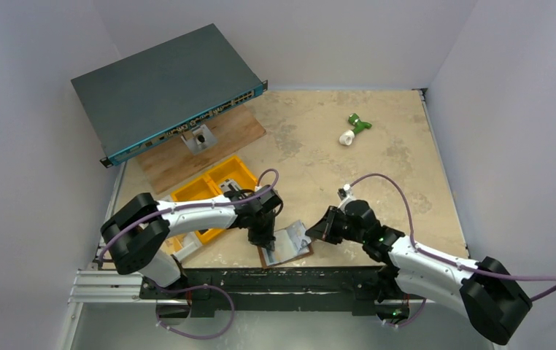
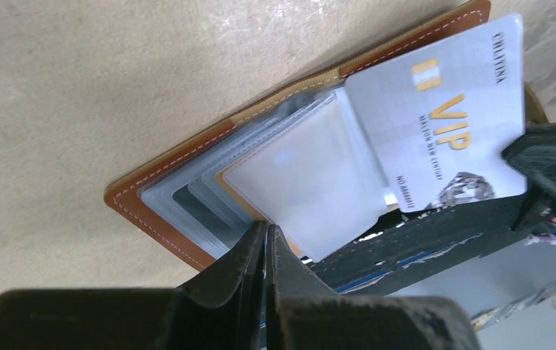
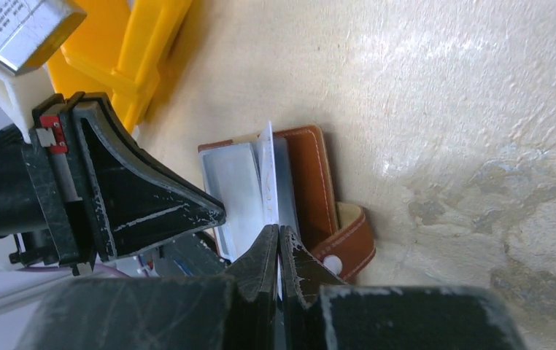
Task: Take the credit cards out of the card holder
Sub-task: Remove the credit card from the card holder, then place the credit card in the storage box, then remove the credit card from the card holder.
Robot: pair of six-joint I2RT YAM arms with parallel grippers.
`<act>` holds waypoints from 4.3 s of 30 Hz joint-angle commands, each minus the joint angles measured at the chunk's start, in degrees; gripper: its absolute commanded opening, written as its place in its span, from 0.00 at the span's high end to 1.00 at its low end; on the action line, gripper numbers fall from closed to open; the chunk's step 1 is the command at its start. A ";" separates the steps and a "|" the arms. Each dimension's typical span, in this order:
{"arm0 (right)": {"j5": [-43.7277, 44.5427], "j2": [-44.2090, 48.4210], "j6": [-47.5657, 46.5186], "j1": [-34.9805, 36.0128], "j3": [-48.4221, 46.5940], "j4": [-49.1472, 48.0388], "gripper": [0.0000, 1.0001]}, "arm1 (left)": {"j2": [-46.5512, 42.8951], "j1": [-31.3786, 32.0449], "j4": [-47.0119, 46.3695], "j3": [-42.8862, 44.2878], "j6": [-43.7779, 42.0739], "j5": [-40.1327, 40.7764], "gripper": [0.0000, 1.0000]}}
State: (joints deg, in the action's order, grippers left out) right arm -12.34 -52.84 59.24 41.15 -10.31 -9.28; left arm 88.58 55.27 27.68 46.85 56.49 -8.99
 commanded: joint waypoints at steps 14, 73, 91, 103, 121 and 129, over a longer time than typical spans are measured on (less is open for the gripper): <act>-3.36 2.45 1.69 -3.03 -9.91 6.16 1.00 | -16.33 -6.53 1.39 1.94 -5.01 -4.98 0.34; 4.15 5.62 -6.14 -5.04 -26.26 25.51 0.01 | -20.09 -13.86 18.48 8.82 -4.02 20.93 1.00; 4.00 8.01 -11.21 -5.10 -27.11 29.78 0.01 | 3.58 -16.99 26.16 23.10 -3.24 38.99 1.00; 3.91 7.02 -13.49 -5.08 -28.28 32.49 0.01 | 4.10 -17.19 24.93 21.79 -1.69 36.74 0.66; 23.24 -5.13 -9.76 15.01 -35.21 34.72 0.08 | -18.44 -17.11 18.62 12.65 -13.86 16.60 0.41; 28.24 -17.67 -5.29 25.89 -38.98 33.50 0.24 | -33.95 -17.12 17.11 -0.21 -13.47 3.63 0.40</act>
State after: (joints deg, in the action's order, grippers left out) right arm 11.09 -66.74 50.89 64.60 -46.59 25.08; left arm 59.61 38.37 46.72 51.18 44.07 3.86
